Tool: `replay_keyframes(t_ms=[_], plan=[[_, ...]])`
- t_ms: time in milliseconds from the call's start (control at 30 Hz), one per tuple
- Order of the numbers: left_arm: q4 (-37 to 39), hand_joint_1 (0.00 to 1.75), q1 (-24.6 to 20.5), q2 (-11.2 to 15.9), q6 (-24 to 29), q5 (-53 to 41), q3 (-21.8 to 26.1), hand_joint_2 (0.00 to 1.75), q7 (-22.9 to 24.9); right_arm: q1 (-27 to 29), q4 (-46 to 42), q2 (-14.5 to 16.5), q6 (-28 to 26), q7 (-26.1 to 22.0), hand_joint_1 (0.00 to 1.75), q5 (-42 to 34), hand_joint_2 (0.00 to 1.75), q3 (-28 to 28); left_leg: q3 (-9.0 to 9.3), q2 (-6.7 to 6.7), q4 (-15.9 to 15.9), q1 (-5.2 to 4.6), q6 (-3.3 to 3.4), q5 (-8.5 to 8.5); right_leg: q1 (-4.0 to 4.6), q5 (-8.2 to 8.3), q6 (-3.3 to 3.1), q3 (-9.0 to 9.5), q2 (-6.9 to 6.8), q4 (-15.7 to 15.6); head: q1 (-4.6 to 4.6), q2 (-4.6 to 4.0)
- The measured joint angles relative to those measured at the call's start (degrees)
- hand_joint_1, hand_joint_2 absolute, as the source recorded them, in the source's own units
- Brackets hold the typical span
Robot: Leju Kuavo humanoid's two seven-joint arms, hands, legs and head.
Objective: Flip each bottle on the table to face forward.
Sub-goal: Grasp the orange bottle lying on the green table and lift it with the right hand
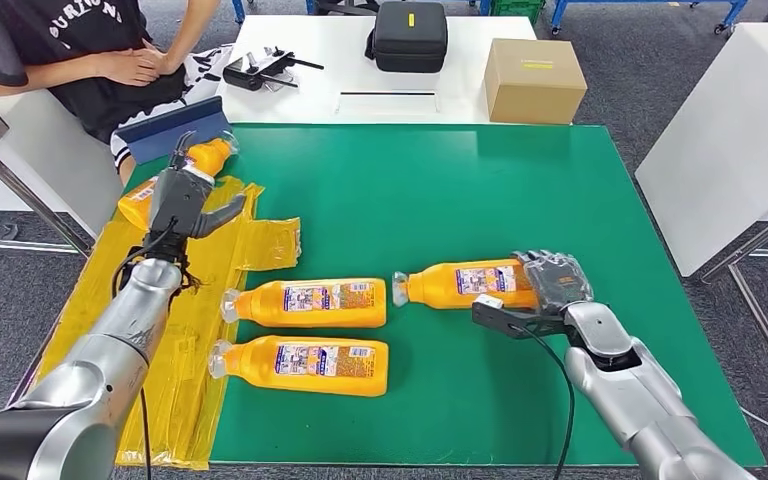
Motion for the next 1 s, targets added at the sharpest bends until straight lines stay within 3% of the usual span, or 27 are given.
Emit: replay_keyframes(t_ms=[200, 600, 700, 867, 1000], plan=[[-0.4, 0.0, 0.9, 0.2, 0.0, 0.0, 0.7, 1.75, 0.0, 5.3, -11.6, -2.1, 0.9, 0.9, 1.75, 1.1, 1.75, -5.9, -0.08, -0.03, 0.0, -0.01, 0.0, -0.01, -0.03, -0.01, 0.0, -0.06, -0.01, 0.0, 0.01, 0.0], [-0.5, 0.0, 1.0, 0.2, -0.6, -0.5, 0.9, 1.75, 0.0, 8.9, -19.5, -1.8, -0.7, 0.5, 1.75, -0.2, 1.75, -10.8, -0.08, -0.01, 0.0, -0.02, 0.0, -0.01, -0.01, -0.01, 0.0, -0.07, -0.01, 0.0, 0.01, 0.0], [-0.5, 0.0, 1.0, -0.2, -3.0, 0.5, 0.9, 1.75, -0.8, 9.6, -20.5, 0.6, -4.1, -3.4, 1.75, -4.2, 1.75, -12.0, -0.09, 0.05, 0.0, 0.01, 0.0, -0.01, 0.01, -0.01, 0.0, -0.09, 0.01, 0.0, 0.0, 0.0], [-0.7, 0.0, 1.0, -1.8, -8.6, 3.8, 0.9, 1.75, -2.2, 8.5, -18.0, 9.0, -13.4, -12.1, 1.75, -11.6, 1.75, -12.4, -0.08, 0.07, 0.0, 0.06, -0.04, 0.02, 0.03, -0.01, -0.01, -0.1, 0.03, 0.0, -0.01, 0.0], [-1.8, 0.0, 1.0, -3.2, -12.2, 5.6, 0.8, 1.75, -2.3, 6.4, -13.8, 14.5, -16.4, -15.9, 1.75, -17.2, 1.75, -12.4, -0.08, 0.07, 0.0, 0.07, -0.13, 0.09, 0.02, 0.0, -0.01, -0.1, 0.02, 0.0, 0.01, 0.0]])
